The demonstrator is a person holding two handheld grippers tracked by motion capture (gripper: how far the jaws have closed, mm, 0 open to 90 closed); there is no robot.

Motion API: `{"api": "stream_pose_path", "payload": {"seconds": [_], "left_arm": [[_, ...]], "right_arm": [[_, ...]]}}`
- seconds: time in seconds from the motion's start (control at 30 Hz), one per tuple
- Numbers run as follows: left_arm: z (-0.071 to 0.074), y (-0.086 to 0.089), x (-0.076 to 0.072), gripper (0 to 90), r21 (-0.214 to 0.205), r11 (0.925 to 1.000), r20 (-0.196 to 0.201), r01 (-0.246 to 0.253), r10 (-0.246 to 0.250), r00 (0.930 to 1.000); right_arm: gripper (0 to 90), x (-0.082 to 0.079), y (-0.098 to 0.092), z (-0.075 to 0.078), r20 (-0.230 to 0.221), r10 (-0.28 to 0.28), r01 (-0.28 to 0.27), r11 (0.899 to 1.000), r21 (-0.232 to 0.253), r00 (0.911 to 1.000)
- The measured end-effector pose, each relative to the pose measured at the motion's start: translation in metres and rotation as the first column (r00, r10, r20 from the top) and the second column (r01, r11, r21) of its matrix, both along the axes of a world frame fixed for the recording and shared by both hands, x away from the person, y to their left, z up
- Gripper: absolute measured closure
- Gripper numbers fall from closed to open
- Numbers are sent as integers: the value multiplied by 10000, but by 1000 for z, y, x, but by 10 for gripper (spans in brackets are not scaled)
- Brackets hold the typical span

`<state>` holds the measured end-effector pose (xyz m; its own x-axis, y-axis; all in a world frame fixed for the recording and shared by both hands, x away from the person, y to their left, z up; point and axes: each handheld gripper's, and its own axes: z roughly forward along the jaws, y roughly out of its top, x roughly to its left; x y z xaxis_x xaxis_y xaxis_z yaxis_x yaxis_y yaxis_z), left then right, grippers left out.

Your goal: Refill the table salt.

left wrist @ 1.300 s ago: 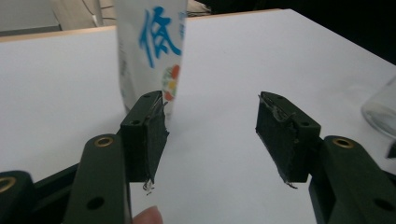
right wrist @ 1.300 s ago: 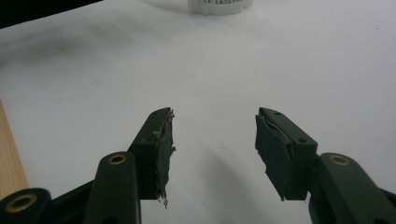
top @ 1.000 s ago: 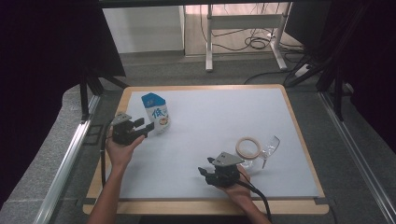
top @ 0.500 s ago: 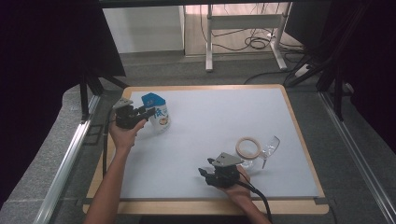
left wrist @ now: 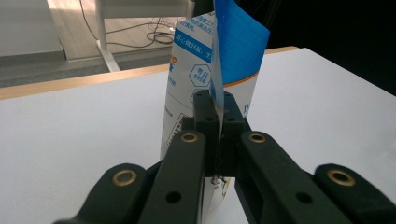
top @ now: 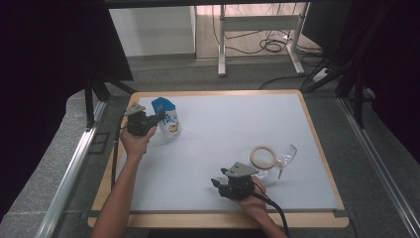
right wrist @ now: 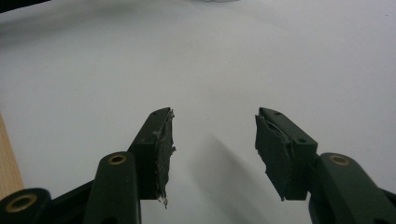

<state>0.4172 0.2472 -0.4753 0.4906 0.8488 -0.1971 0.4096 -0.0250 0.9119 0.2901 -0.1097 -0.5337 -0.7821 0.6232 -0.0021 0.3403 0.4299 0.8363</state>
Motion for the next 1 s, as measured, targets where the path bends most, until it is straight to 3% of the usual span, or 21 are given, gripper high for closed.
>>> {"api": "stream_pose_path", "payload": {"seconds": [0.37,0.5,0.63,1.0], "left_arm": [[12,4,-4,900,-541,9984,314,145,-129,9994],[22,5,-12,900,-772,9961,450,434,-400,9982],[27,-1,-22,900,-600,9941,512,906,-876,9948],[28,-22,-45,900,-985,9741,625,2038,-1983,9781]], "right_arm": [[468,0,-1,2,103,-32,31,9999,100,9999],[468,-1,1,1,152,74,-75,9999,108,9999],[463,-2,3,0,180,205,-208,9997,131,9996],[453,-3,4,1,223,175,-178,9998,109,9996]]}}
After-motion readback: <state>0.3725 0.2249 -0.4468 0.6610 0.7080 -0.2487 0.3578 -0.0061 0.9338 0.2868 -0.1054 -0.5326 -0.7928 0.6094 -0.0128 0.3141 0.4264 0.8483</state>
